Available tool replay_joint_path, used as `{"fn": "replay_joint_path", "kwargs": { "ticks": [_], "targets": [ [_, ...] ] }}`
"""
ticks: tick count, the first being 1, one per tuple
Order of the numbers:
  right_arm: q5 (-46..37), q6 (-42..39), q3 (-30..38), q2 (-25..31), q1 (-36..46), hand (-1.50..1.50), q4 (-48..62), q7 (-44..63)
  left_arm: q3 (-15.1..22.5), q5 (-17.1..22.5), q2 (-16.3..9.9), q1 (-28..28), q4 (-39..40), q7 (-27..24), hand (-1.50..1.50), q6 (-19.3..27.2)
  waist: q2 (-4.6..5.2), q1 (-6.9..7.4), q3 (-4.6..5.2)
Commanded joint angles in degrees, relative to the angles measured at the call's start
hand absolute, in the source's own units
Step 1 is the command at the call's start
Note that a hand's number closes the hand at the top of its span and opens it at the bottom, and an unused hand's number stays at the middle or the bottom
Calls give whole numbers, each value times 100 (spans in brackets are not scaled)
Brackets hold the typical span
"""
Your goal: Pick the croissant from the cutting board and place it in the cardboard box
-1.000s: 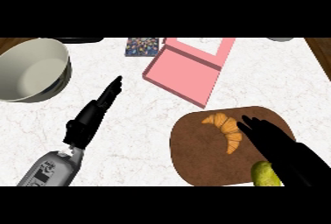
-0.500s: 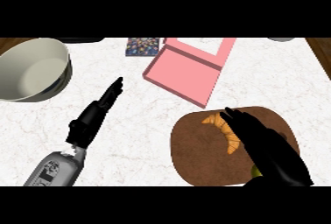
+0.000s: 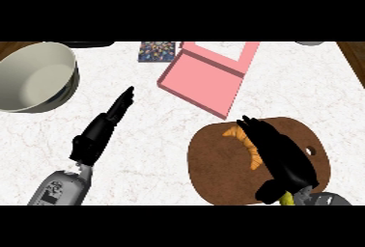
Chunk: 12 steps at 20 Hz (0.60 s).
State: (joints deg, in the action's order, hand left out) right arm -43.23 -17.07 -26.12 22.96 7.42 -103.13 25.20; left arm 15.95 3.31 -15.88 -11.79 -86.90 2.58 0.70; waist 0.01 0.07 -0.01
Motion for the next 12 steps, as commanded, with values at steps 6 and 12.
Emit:
{"fn": "replay_joint_path", "kwargs": {
  "ticks": [6,12],
  "targets": [
    [-405,-323,599,-385,261,-150,482,-589,-449,-318,368,58,-1,46,0,-294,-2,-4,1],
    [-888,-451,361,-798,247,-150,803,-536,-428,-615,512,302,11,-94,0,-460,-1,-1,2]
  ]
}}
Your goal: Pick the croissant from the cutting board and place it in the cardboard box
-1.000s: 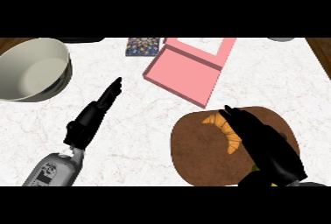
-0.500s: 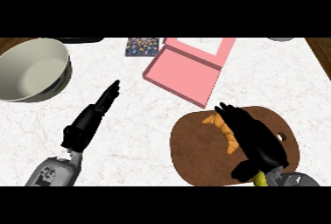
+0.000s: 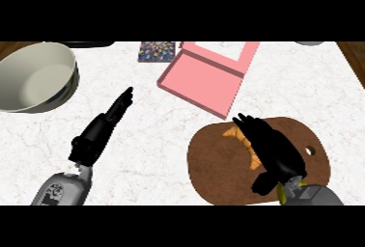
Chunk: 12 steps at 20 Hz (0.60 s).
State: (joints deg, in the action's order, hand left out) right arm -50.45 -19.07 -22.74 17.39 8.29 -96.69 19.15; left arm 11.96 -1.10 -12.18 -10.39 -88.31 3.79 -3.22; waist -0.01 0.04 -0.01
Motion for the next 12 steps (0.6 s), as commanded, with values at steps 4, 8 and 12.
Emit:
{"fn": "replay_joint_path", "kwargs": {
  "ticks": [4,8,12],
  "targets": [
    [-422,307,-9,-172,-373,-150,494,-423,-80,-211,348,-212,-16,362,0,-32,1,-15,-1],
    [-462,-265,363,-489,336,-150,855,-317,-427,-194,177,-3,18,-35,0,-445,1,6,1],
    [-793,-253,132,-620,7,-150,694,-232,-264,-511,458,121,37,-119,0,-268,-2,-4,1]
  ]
}}
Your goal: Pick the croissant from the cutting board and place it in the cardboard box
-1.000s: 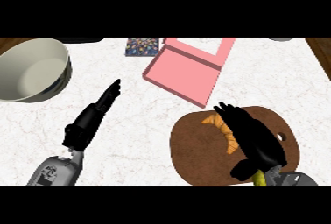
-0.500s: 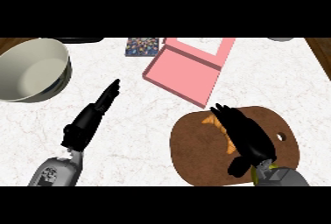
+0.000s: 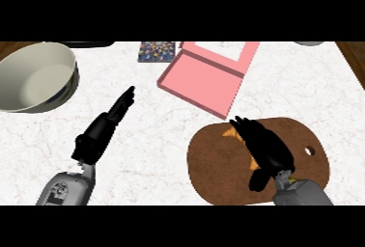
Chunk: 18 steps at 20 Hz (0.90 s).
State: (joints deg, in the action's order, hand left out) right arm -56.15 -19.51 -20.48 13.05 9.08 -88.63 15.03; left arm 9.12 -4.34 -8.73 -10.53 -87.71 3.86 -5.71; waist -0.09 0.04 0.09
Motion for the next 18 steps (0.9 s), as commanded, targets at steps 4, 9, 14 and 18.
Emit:
{"fn": "replay_joint_path", "kwargs": {
  "ticks": [4,9,14,18],
  "targets": [
    [-472,191,107,-62,-60,-150,460,-296,-176,-215,125,11,207,-247,0,-132,9,-4,-9],
    [-714,589,221,-224,103,-150,993,-473,28,-283,326,347,-389,178,0,-94,8,16,-10],
    [-631,218,451,-62,294,150,1085,-703,-405,-199,169,-394,220,193,0,-310,13,-2,-10],
    [-994,803,288,-110,303,150,1503,-966,-42,-419,418,-4,-387,423,0,-109,10,23,-11]
  ]
}}
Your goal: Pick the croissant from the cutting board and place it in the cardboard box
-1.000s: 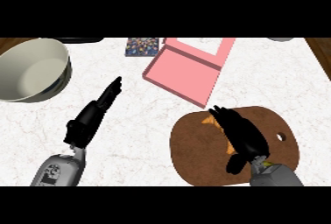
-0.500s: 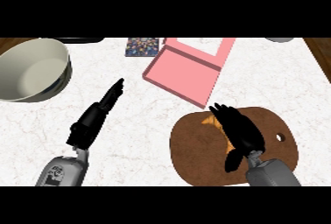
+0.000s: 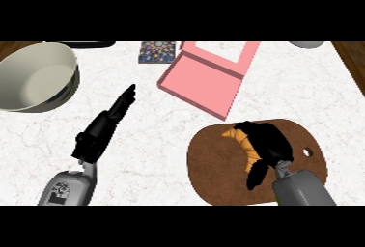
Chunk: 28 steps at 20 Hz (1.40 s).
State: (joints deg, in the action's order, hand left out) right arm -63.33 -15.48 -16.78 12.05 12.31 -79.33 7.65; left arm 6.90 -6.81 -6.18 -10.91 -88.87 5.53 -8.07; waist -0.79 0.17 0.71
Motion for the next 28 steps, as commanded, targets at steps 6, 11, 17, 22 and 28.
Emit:
{"fn": "replay_joint_path", "kwargs": {
  "ticks": [6,11,17,22,28],
  "targets": [
    [-415,606,-707,-1159,603,150,514,2128,127,-35,183,-64,125,-69,0,-76,113,222,-73],
    [-144,872,-1261,-1184,1094,150,344,4184,183,-38,158,-252,251,-115,0,-205,123,435,-70],
    [-276,1372,-2071,-1199,2698,150,780,6127,220,-71,178,-232,295,-191,0,-215,118,556,-65],
    [252,1690,-2876,-1201,3497,150,726,7016,83,-130,133,-464,569,-264,0,-165,114,450,-63],
    [705,1756,-3064,-1200,4558,150,249,7531,115,-75,180,-456,493,-90,0,-213,74,455,-59]
  ]
}}
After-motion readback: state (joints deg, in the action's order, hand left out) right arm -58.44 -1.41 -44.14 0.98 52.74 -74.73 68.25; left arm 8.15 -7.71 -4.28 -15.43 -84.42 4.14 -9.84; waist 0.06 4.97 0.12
